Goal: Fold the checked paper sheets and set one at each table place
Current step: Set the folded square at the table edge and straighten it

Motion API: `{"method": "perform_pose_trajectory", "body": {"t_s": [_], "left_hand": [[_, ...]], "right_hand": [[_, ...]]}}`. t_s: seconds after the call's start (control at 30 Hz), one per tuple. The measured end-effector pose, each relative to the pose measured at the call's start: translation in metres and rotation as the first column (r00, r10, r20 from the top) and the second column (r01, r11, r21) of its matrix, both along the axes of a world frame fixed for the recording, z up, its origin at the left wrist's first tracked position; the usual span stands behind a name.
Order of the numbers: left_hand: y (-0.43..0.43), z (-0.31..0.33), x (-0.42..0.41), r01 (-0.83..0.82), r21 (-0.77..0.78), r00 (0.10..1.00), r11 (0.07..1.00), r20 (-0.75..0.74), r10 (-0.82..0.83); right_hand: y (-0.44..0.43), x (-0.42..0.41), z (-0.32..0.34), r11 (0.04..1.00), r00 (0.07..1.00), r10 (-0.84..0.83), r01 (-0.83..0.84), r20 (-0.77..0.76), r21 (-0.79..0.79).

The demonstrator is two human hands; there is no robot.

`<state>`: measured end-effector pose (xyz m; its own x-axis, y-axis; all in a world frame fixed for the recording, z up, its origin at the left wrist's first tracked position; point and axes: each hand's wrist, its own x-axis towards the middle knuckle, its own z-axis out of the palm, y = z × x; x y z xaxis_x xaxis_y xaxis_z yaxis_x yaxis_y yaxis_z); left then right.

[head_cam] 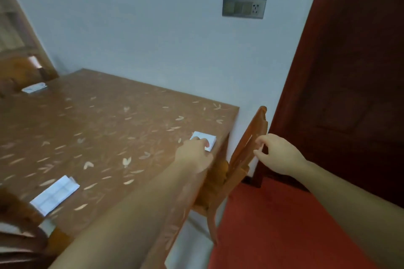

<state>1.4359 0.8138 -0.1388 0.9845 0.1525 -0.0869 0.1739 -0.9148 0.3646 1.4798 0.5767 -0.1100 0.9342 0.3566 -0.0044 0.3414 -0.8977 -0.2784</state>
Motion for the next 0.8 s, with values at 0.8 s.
{"method": "perform_pose_trajectory", "body": {"t_s": [0.8], "left_hand": [[-0.073,-0.116,0.175,-0.706,-0.183,0.708,0.684,-0.174,0.684]], "right_hand": [[0.018,0.299,-0.114,0.78,0.755,0.605,-0.626,-0.253,-0.002]]}}
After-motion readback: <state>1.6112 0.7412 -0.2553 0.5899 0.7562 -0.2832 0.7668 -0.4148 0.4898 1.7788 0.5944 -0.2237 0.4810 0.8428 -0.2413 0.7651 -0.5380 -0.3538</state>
